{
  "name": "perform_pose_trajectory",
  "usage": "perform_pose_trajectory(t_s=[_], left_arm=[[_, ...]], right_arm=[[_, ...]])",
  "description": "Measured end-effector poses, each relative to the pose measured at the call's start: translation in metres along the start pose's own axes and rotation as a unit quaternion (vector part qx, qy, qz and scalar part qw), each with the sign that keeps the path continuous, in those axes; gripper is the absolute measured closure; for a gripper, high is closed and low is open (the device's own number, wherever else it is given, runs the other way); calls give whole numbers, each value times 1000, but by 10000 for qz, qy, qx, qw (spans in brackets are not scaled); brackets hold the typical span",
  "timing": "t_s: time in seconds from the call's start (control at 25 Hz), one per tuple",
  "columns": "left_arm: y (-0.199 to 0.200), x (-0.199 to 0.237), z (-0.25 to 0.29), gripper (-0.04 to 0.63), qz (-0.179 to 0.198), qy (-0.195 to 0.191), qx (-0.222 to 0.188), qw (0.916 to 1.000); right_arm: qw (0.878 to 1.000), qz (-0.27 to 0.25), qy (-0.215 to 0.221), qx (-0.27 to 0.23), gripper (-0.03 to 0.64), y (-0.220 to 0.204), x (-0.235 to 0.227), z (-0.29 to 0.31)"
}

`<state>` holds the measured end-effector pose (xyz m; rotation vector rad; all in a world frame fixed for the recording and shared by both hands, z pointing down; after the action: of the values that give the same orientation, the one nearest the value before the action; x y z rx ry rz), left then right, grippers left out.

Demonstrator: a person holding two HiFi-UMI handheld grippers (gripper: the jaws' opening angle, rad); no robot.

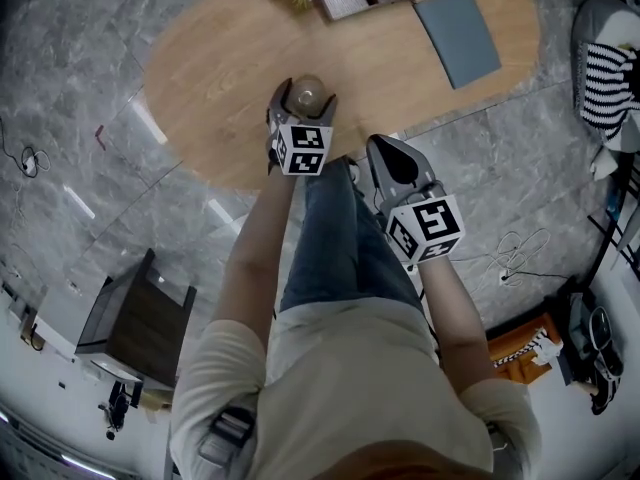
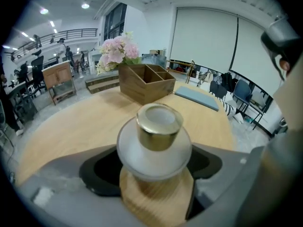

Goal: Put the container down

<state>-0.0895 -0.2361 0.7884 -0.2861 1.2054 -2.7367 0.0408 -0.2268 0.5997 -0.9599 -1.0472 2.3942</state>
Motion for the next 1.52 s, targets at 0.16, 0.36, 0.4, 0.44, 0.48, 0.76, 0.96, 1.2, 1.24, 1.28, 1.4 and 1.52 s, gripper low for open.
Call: perform_pose_trajectory(t_s=[0.16,0.36,0.4,0.44,0.48,0.76,0.96,1.2,1.24,1.28,1.4,1.52], left_arm=[[9,-6,-24,183,-268,122,-179,9994],[28,-17,-65,181,-420,292,-488,9975],[31,-20,-74,181,-467,327,-545,9969],[34,-24,-82,182,-523,355,-592,9962],[37,-28,-91,182,-579,369,-625,9957],[65,-58,-155,274,-716,456,-1058,9908],[85,-79,-206,417,-860,516,-1407,9850],[110,-101,-270,556,-849,731,-1789,9775],[112,-105,-280,569,-848,744,-1830,9766],[113,-110,-290,585,-847,733,-1860,9761],[111,-125,-315,594,-852,619,-1914,9758],[110,-137,-338,594,-912,530,-1954,9750]], right_arm=[[9999,-90,60,-71,615,5,8,-15],[9997,-79,180,-172,615,4,27,-38],[9995,-100,208,-196,615,5,32,-43],[9994,-125,238,-220,615,5,36,-48],[9992,-149,270,-245,615,6,41,-53],[9974,-333,444,-462,615,10,71,-94],[9955,-496,508,-626,615,11,87,-128],[9920,-710,662,-812,615,13,110,-162],[9914,-717,680,-852,615,13,114,-167],[9909,-718,698,-896,615,14,118,-172],[9890,-742,762,-1024,615,17,129,-189],[9868,-812,834,-1124,615,19,139,-205]])
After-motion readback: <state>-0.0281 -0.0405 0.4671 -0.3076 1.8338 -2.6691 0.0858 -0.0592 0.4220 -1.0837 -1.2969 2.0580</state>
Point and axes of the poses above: the fingertips, and each gripper's own axes: z forward along the fingers, x to its left, y out of its top, the point moved 4 cm from there along -z, backward along the fingers, and after that the axes turned 10 degrees about -x, right-handed, at the moved point
